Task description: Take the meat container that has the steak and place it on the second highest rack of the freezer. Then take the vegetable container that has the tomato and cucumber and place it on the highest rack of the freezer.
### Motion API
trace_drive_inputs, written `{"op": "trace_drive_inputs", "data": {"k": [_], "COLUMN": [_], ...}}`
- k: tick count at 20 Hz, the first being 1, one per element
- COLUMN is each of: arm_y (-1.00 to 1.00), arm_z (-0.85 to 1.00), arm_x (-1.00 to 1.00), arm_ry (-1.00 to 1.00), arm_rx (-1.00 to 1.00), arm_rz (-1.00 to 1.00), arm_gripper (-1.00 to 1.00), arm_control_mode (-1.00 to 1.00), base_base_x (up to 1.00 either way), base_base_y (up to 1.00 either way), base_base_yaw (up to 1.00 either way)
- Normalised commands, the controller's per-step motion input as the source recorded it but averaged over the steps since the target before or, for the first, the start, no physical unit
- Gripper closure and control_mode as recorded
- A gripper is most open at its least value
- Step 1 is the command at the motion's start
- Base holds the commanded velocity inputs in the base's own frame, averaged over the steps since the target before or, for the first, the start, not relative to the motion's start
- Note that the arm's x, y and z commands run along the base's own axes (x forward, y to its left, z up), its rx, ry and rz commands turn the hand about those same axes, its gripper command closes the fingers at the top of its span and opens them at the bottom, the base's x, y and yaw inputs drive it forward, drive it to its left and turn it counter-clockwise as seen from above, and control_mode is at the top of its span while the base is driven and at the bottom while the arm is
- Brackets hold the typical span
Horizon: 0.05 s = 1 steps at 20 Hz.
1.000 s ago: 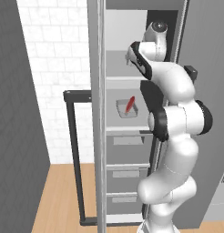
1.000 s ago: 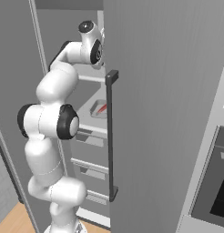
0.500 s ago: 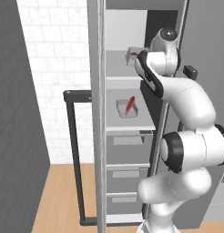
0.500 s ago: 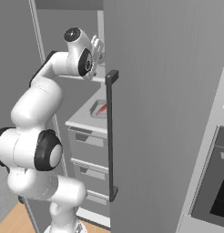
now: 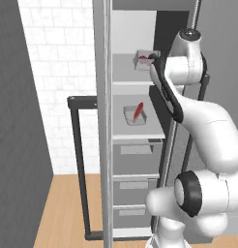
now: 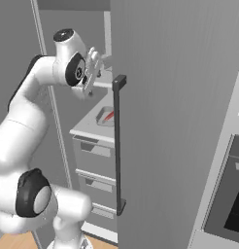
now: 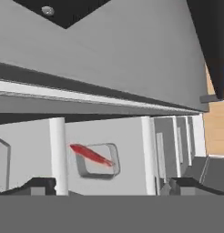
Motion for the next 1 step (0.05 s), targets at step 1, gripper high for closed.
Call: {"op": "trace_drive_inputs", "data": {"k": [1], "arm_y": [0.05], "arm_z": [0.00], "arm_x": [-1.00], "arm_ry": [0.28], "arm_rx": [0.00], "arm_rz": [-0.01], "arm_gripper": [-1.00], "arm_control_mode": [-1.00], "base_base_x": [0.00], "base_base_y": [0.00], "base_base_yaw": [0.00]}}
